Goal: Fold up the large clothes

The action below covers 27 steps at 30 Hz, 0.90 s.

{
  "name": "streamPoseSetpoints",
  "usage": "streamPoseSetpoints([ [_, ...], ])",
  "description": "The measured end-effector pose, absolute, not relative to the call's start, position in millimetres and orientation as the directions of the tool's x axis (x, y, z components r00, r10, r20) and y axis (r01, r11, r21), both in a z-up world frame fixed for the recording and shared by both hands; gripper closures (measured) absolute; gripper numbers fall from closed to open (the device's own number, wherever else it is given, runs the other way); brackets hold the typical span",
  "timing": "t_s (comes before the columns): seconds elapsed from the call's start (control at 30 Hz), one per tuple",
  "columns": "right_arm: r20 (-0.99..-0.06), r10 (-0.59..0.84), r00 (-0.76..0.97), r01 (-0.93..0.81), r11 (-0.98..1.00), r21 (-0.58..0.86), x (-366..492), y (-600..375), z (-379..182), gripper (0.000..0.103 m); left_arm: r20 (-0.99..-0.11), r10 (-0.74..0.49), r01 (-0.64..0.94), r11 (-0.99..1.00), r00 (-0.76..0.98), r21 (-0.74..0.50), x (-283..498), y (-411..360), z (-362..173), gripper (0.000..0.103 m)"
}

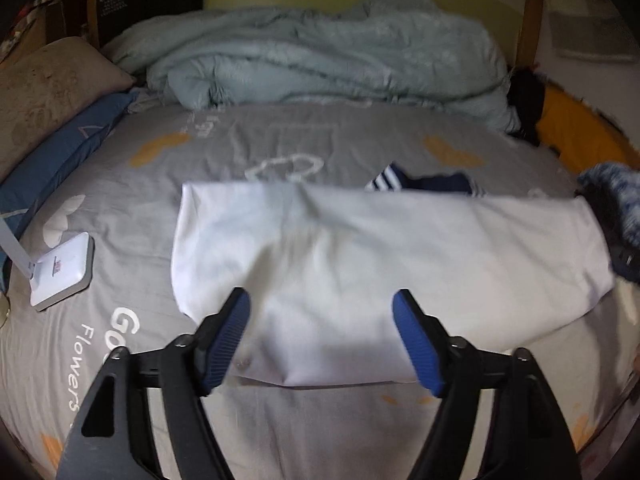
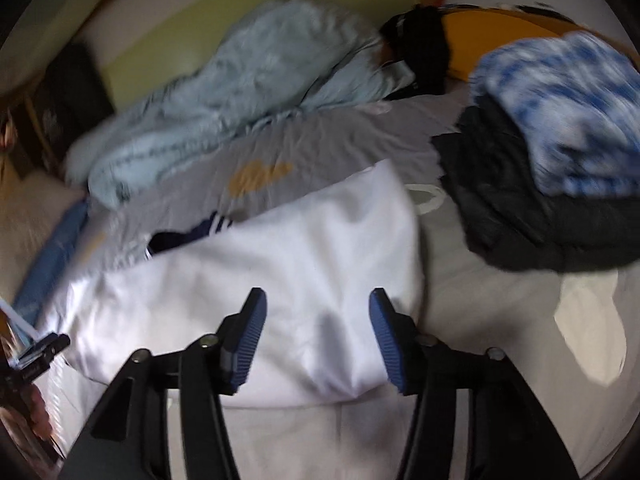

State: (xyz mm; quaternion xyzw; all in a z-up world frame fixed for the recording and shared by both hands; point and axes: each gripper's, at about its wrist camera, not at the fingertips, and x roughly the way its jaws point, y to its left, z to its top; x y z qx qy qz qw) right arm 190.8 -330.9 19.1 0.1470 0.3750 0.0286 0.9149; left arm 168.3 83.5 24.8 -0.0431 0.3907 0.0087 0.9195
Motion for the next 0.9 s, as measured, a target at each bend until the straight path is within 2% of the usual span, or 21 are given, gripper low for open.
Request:
streamPoseSetpoints([
  [0.13, -0.632, 0.066, 0.772, 0.144, 0.95, 0.275, 161.1, -332.7, 12.6, 0.013, -0.669, -0.006, -0.061, 0.995, 0.743, -0.076, 158.4, 87.5, 43.9, 0.004],
  [0.2, -0.631, 0.094, 0.77, 0.153, 0.933, 0.326, 161.1, -337.4, 6.4, 0.005, -0.665, 0.009, -0.058, 0.997, 0.747, -0.051, 159.7, 86.3, 46.6, 0.004],
  [0.33, -0.64, 0.314, 0.701, 0.193, 0.782, 0.593, 175.2, -364.4, -17.7, 0.005, -0.67, 0.014, -0.05, 0.998, 0.743, -0.035, 160.3, 86.2, 46.3, 0.004],
  [0.37, -0.636, 0.324, 0.7, 0.22, 0.75, 0.624, 177.4, -369.5, -24.4, 0.005, -0.668, 0.017, -0.053, 0.998, 0.744, -0.034, 161.2, 84.7, 45.8, 0.004],
  [0.47, -0.653, 0.248, 0.716, 0.248, 0.784, 0.569, 183.0, -367.9, -32.0, 0.007, -0.667, 0.034, -0.068, 0.997, 0.744, -0.025, 163.1, 86.6, 43.1, 0.004],
  [0.53, -0.674, 0.29, 0.68, 0.243, 0.778, 0.58, 196.2, -366.9, -44.5, 0.025, -0.671, 0.034, -0.087, 0.995, 0.74, -0.044, 164.9, 91.4, 41.1, 0.004],
  [0.57, -0.685, 0.324, 0.653, 0.248, 0.763, 0.597, 204.2, -365.8, -54.0, 0.026, -0.674, 0.028, -0.09, 0.994, 0.738, -0.058, 164.9, 94.2, 40.1, 0.004],
  [0.6, -0.685, 0.317, 0.656, 0.248, 0.767, 0.592, 206.4, -365.1, -56.2, 0.032, -0.678, 0.019, -0.09, 0.993, 0.735, -0.07, 165.9, 96.4, 39.3, 0.004],
  [0.63, -0.68, 0.286, 0.675, 0.241, 0.786, 0.57, 208.0, -362.1, -53.4, 0.044, -0.681, 0.014, -0.088, 0.993, 0.732, -0.074, 166.7, 98.0, 38.8, 0.004],
  [0.7, -0.706, 0.24, 0.666, 0.257, 0.815, 0.52, 213.7, -356.1, -51.7, 0.056, -0.68, 0.023, -0.085, 0.995, 0.733, -0.057, 167.8, 100.2, 39.1, 0.004],
  [0.8, -0.692, 0.184, 0.698, 0.273, 0.826, 0.494, 212.0, -352.8, -47.2, 0.073, -0.664, 0.07, -0.114, 0.993, 0.744, -0.023, 166.9, 103.5, 42.8, 0.004],
  [0.83, -0.688, 0.15, 0.71, 0.264, 0.849, 0.458, 208.7, -347.9, -42.9, 0.079, -0.663, 0.073, -0.121, 0.992, 0.745, -0.026, 166.6, 105.5, 43.9, 0.004],
  [0.9, -0.678, 0.029, 0.734, 0.228, 0.931, 0.286, 205.3, -322.0, -26.1, 0.084, -0.662, 0.063, -0.123, 0.991, 0.747, -0.045, 165.5, 108.6, 46.4, 0.004],
])
